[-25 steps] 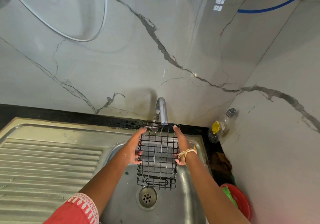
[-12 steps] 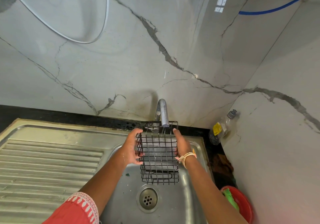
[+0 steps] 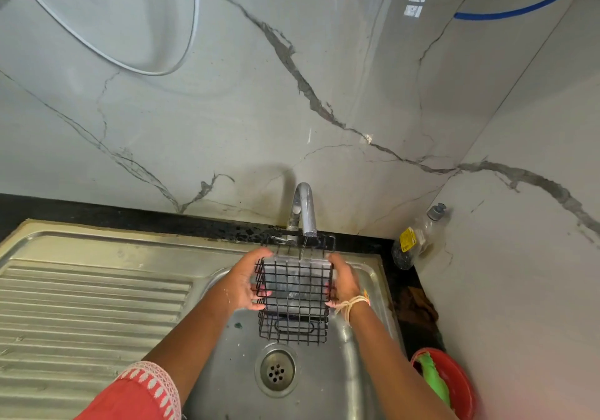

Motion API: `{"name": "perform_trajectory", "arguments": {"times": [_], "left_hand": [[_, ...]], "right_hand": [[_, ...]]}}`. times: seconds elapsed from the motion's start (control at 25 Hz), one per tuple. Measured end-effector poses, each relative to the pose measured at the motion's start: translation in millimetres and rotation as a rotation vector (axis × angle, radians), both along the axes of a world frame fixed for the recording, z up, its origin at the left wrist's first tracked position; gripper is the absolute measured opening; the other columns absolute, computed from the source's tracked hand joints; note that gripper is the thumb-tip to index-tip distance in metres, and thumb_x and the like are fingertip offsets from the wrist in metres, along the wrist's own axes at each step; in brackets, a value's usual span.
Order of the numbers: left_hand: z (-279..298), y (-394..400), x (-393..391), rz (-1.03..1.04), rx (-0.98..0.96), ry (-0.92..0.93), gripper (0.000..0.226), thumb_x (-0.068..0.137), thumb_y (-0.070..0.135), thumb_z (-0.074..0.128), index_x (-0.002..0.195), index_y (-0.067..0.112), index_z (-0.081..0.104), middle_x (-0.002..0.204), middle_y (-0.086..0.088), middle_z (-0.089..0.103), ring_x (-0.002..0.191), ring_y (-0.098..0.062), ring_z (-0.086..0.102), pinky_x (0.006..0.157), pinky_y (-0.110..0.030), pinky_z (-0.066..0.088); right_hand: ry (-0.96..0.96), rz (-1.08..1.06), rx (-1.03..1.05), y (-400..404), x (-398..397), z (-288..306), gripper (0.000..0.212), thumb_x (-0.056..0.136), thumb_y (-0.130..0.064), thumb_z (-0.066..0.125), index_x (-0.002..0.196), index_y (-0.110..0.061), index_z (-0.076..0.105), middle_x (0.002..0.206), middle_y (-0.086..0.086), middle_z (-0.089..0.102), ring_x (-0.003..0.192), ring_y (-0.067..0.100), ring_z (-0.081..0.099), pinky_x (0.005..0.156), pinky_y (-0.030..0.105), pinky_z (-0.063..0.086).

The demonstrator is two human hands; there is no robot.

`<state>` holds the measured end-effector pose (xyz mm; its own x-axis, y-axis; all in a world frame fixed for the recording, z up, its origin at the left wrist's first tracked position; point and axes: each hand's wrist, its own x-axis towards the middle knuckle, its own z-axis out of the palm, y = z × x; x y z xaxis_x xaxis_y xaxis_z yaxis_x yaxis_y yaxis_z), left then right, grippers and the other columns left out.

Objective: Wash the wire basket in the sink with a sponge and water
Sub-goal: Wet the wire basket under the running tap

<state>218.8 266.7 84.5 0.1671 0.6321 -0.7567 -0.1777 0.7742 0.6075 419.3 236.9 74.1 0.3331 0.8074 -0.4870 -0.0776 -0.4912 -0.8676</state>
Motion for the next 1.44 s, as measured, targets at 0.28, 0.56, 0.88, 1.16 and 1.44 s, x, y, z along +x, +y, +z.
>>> {"name": "perform_trajectory", "arguments": {"times": [0.28, 0.56, 0.88, 1.16, 1.44], "left_hand": [[24.3, -8.1, 30.1, -0.251, 0.177, 0.081, 0.091, 0.041, 0.055, 0.082, 0.119, 0.024, 0.047, 0.142, -0.016, 0.041, 0.12, -0.035, 0.048, 0.101, -0.055, 0.039], [22.4, -10.4, 13.6, -0.173, 0.184, -0.009, 0.082, 0.049, 0.04, 0.085, 0.119, 0.018, 0.048, 0.131, -0.018, 0.05, 0.116, -0.037, 0.053, 0.105, -0.059, 0.035], [20.1, -4.9, -4.4, -0.047, 0.135, -0.083, 0.034, 0.074, 0.031, 0.071, 0.099, 0.016, 0.054, 0.105, -0.018, 0.054, 0.099, -0.037, 0.057, 0.106, -0.06, 0.033], [7.0, -10.7, -9.5, 0.023, 0.042, 0.006, 0.035, 0.079, 0.028, 0.057, 0.106, 0.005, 0.056, 0.11, -0.024, 0.061, 0.109, -0.041, 0.055, 0.106, -0.055, 0.033], [-0.6, -4.8, -7.4, 0.037, 0.03, 0.199, 0.029, 0.083, 0.019, 0.04, 0.106, 0.01, 0.056, 0.124, -0.017, 0.057, 0.114, -0.034, 0.052, 0.097, -0.053, 0.041]], "right_hand": [[0.343, -0.254, 0.017, -16.5, 18.0, -0.2, 0.032, 0.089, -0.033, 0.046, 0.065, -0.013, 0.05, 0.059, 0.007, 0.048, 0.049, 0.02, 0.044, 0.051, 0.025, 0.035], [0.306, -0.18, 0.103, -16.3, 8.7, 11.4, 0.021, 0.094, -0.025, 0.048, 0.076, -0.016, 0.055, 0.064, 0.009, 0.057, 0.057, 0.024, 0.054, 0.056, 0.029, 0.043], [0.108, -0.058, 0.066, 5.5, -2.9, 14.2, 0.058, 0.065, -0.053, 0.063, 0.108, -0.014, 0.06, 0.074, 0.01, 0.054, 0.053, 0.02, 0.05, 0.046, 0.024, 0.039], [-0.058, -0.029, 0.154, 2.9, -19.1, 12.7, 0.049, 0.075, -0.045, 0.07, 0.112, -0.016, 0.057, 0.102, 0.002, 0.06, 0.094, 0.02, 0.054, 0.079, 0.034, 0.043], [-0.315, -0.011, 0.183, -9.2, -37.0, 2.1, 0.063, 0.072, -0.046, 0.071, 0.127, -0.025, 0.047, 0.126, 0.007, 0.054, 0.107, 0.022, 0.052, 0.091, 0.037, 0.046]]}}
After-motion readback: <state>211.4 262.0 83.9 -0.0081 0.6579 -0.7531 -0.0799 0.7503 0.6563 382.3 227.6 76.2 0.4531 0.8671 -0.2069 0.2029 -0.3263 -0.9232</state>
